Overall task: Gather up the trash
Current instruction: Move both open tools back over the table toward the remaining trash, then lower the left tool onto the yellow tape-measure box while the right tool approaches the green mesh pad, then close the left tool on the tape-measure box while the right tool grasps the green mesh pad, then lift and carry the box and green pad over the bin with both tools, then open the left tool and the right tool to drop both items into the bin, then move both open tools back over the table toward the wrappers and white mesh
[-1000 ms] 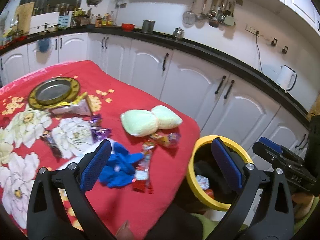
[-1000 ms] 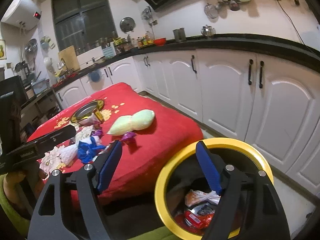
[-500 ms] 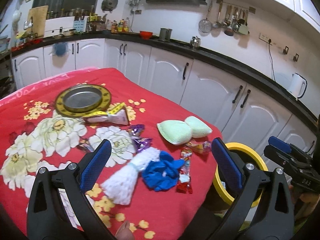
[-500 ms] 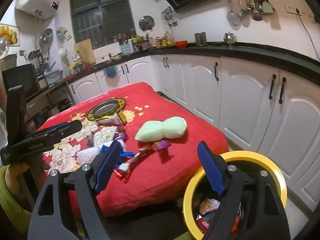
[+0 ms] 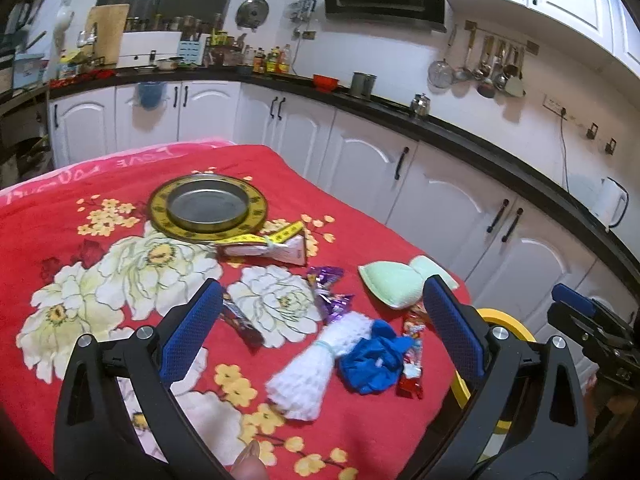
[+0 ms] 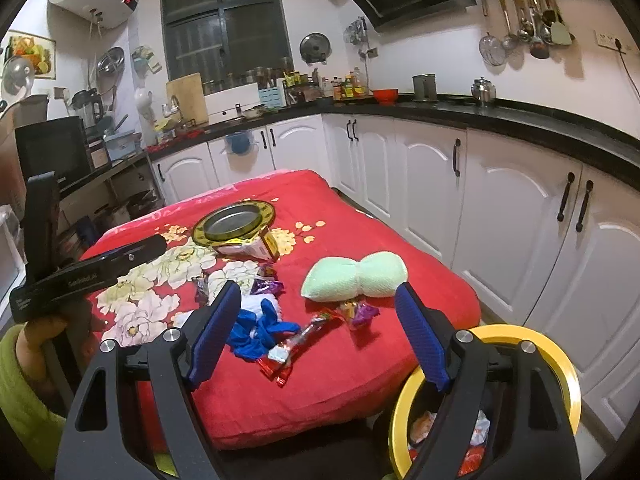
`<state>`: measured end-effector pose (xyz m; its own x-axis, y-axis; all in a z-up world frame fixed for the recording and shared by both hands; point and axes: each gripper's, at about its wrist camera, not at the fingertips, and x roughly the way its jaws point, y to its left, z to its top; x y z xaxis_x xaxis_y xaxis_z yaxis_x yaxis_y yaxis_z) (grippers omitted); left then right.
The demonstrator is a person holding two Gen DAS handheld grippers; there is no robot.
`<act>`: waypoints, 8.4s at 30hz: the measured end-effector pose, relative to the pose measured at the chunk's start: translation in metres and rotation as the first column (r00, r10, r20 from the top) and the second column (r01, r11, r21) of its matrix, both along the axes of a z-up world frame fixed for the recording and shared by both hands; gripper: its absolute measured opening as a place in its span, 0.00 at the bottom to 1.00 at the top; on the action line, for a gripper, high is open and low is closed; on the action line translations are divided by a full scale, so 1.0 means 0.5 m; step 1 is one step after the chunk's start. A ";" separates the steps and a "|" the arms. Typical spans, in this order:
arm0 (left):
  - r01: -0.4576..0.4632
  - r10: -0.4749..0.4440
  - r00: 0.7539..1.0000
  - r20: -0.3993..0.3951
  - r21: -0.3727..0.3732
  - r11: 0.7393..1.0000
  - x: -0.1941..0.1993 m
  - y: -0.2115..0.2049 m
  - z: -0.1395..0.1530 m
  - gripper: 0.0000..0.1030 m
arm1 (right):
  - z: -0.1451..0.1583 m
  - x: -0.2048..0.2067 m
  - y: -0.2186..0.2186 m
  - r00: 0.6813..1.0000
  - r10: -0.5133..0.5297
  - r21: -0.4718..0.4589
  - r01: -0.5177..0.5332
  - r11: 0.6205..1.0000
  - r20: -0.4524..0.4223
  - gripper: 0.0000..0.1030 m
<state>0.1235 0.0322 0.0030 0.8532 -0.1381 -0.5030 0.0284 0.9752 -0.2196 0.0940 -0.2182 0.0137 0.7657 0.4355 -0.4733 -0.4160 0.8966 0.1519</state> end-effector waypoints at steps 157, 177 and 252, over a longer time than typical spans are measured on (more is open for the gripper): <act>0.372 -0.382 0.922 0.054 0.137 0.918 0.058 -0.217 0.066 0.38 | 0.011 0.018 -0.165 0.972 -0.220 0.132 0.209 0.969 0.078 0.28; 0.506 -0.515 0.857 0.013 0.159 0.848 0.047 -0.388 0.029 0.38 | -0.025 -0.018 -0.307 0.932 -0.358 0.119 0.350 0.929 0.055 0.28; 0.553 -0.543 0.831 -0.119 0.072 0.830 0.046 -0.537 -0.142 0.89 | -0.117 -0.009 -0.456 0.883 -0.463 0.118 0.469 0.875 -0.077 0.54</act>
<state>0.1467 -0.2365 -0.0679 0.6028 -0.5152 -0.6093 0.5495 0.8217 -0.1511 0.0893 -0.4460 -0.0448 0.8743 0.0931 -0.4763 0.0553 0.9559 0.2884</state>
